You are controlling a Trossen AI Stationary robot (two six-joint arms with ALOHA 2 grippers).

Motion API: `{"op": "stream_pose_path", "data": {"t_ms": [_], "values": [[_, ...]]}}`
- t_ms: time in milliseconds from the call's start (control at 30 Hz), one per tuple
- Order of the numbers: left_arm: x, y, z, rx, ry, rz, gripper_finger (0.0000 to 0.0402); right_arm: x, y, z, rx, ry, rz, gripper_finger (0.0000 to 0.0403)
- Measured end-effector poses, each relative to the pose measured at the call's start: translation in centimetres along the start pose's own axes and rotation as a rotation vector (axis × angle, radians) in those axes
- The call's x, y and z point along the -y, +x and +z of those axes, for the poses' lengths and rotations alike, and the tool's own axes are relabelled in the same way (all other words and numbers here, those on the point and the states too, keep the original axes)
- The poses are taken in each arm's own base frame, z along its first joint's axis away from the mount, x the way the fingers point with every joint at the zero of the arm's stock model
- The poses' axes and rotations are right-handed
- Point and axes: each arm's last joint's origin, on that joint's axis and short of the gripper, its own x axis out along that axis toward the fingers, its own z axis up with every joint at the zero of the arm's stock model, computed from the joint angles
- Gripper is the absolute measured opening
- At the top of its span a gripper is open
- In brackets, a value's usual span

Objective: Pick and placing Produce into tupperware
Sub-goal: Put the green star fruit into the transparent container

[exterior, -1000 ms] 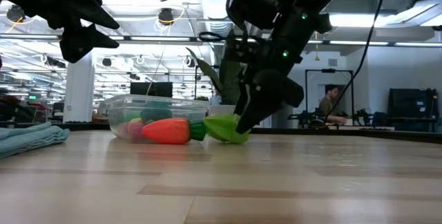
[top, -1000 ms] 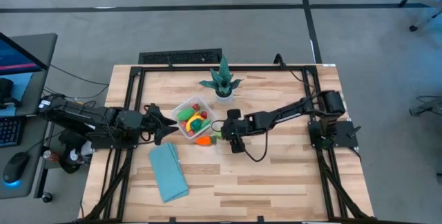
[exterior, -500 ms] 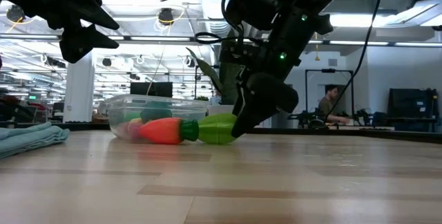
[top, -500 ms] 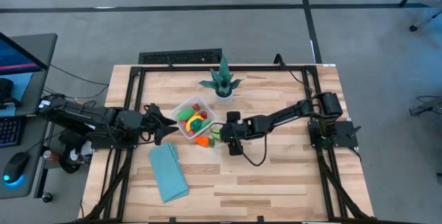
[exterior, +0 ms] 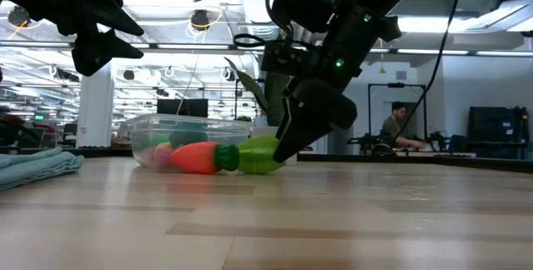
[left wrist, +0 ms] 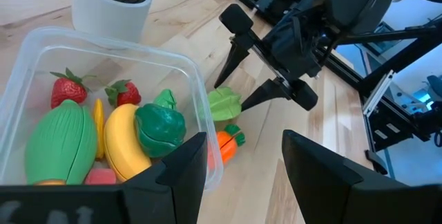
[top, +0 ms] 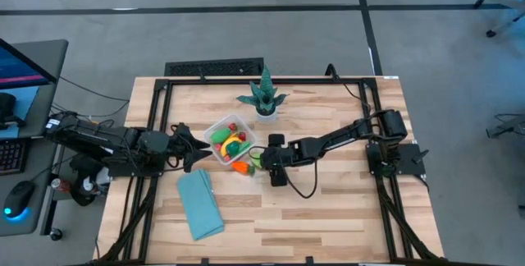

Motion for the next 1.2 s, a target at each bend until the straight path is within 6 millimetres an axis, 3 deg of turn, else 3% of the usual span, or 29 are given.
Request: {"op": "stream_pose_path", "data": {"t_ms": [333,867,1200], "values": [[0.0,0.0,0.0,0.0,-0.001,0.0,0.0178,0.03,-0.01,0.21,0.021,0.024,-0.002,0.0244],[0.0,0.01,0.0,0.0,-0.001,0.0,0.0178,-0.06,-0.02,-0.02,-0.003,0.048,0.023,0.0208],[0.0,0.01,0.0,0.0,-0.001,0.0,0.0178,0.37,0.09,-0.47,-0.045,0.157,0.114,0.026]]}}
